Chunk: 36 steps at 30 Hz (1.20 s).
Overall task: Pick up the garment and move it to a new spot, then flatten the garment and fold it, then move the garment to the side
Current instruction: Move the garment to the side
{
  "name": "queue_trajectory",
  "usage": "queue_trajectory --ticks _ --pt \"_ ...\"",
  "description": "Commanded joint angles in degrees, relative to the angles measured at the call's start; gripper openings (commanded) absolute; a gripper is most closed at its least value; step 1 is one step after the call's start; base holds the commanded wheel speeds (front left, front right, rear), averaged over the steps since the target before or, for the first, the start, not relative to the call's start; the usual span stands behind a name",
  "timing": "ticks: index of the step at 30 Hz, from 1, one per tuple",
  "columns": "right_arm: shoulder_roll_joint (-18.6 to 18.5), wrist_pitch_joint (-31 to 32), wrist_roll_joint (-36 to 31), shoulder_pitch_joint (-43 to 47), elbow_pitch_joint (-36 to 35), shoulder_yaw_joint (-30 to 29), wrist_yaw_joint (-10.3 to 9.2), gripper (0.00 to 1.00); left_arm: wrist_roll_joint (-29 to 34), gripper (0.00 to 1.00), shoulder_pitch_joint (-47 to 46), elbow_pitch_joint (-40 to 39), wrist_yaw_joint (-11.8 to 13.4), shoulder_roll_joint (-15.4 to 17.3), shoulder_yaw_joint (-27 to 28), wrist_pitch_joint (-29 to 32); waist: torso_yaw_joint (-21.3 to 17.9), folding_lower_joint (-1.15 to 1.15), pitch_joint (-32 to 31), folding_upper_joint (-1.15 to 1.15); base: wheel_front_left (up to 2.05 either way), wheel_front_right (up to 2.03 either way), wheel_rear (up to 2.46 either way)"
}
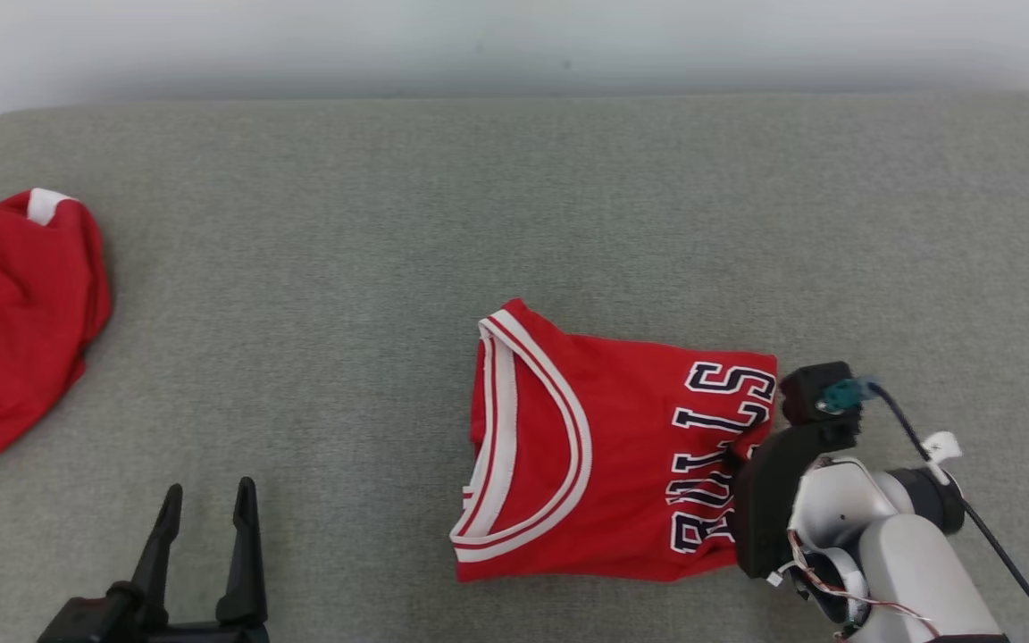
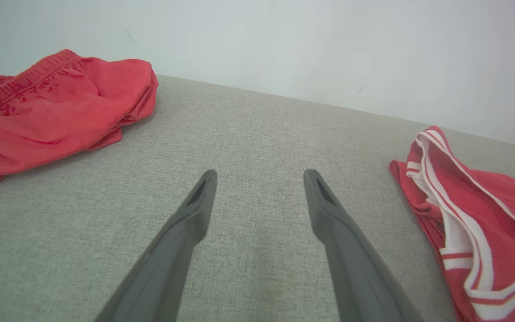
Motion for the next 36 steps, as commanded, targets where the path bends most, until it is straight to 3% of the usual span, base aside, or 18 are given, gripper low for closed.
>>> queue_trajectory --ticks 1,6,13,23,25,36 --pt "0.1 1.5 -1.8 0.8 0.7 1.1 -0.14 0.0 -0.2 1.0 0.0 -0.5 0.1 0.2 0.3 -0.2 -1.3 0.0 0.6 0.0 0.0 0.0 0.0" --pt "-3.3 4.1 -5.0 -1.6 -3.0 6.4 -0.15 0.0 0.3 1.0 -0.3 -2.6 0.1 0.9 2.5 -0.2 -5.7 0.0 2.9 0.0 0.0 0.0 0.0" --pt "-13.2 4.1 -2.8 -8.2 -5.2 15.9 -0.15 0.0 0.7 1.0 -2.4 -6.5 0.1 3.4 4.7 -0.2 -13.3 0.0 7.0 0.0 0.0 0.0 0.0" --pt "-25.3 -5.6 0.1 -19.1 -0.9 24.0 -0.15 0.0 3.0 1.0 -5.0 -14.3 0.1 8.5 3.6 -0.1 -22.1 0.0 12.9 0.0 0.0 0.0 0.0" --pt "-27.3 -9.8 0.2 -22.6 1.7 24.3 -0.15 0.0 3.1 1.0 -4.9 -16.6 0.1 10.1 3.4 -0.2 -24.3 0.0 14.7 0.0 0.0 0.0 0.0" --pt "-29.0 -19.7 -3.2 -28.4 8.8 18.8 -0.15 0.0 3.1 1.0 -3.5 -21.4 0.1 13.8 2.2 -0.2 -28.0 0.0 19.1 0.0 0.0 0.0 0.0"
